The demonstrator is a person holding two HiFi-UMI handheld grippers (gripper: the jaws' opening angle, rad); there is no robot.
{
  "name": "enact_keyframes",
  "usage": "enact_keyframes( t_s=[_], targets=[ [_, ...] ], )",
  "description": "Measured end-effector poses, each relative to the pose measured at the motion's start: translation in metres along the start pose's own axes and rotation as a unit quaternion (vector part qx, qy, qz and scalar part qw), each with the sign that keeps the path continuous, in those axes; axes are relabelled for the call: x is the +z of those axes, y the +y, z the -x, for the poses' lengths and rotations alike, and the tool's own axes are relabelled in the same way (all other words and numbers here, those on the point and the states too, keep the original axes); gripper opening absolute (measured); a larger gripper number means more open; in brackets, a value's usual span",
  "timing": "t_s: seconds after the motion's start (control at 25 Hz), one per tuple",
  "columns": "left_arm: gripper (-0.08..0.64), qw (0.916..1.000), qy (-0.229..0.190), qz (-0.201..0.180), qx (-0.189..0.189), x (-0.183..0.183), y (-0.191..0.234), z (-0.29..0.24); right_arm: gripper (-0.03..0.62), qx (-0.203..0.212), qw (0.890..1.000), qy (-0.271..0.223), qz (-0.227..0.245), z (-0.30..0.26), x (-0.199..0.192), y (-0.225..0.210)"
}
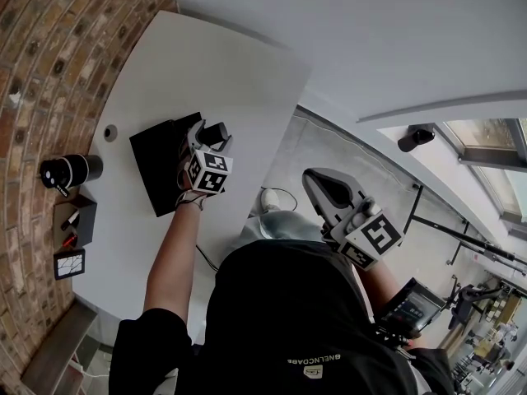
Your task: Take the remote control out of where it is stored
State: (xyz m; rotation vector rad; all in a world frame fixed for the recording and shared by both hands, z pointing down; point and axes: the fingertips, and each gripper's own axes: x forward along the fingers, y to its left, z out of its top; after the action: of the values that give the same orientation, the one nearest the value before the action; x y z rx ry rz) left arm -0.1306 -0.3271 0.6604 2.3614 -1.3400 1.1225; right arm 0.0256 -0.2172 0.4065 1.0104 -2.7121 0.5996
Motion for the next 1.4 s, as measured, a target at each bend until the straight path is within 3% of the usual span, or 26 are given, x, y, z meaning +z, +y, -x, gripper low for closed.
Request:
enact_keyframes(
  t_s=[0.32, 0.72, 1.4],
  targets=[
    [0.330, 0.9999, -0.005, 0.008, 0.005, 0.001, 0.001, 0.002, 0.006, -0.005, 1.000, 0.005, 0.000, 0.002, -0.002, -0.006],
    [0.318, 0.9987, -0.012, 0.050, -0.003, 0.001, -0.002, 0.010, 0.006, 0.001, 1.000, 0.005, 0.002, 0.006, -0.007, -0.005],
    [0.288, 0.9933, -0.077, 0.071, 0.049, 0.026, 0.010, 0.061, 0.006, 0.030, 0.999, -0.003, 0.013, 0.013, -0.004, 0.006]
  ],
)
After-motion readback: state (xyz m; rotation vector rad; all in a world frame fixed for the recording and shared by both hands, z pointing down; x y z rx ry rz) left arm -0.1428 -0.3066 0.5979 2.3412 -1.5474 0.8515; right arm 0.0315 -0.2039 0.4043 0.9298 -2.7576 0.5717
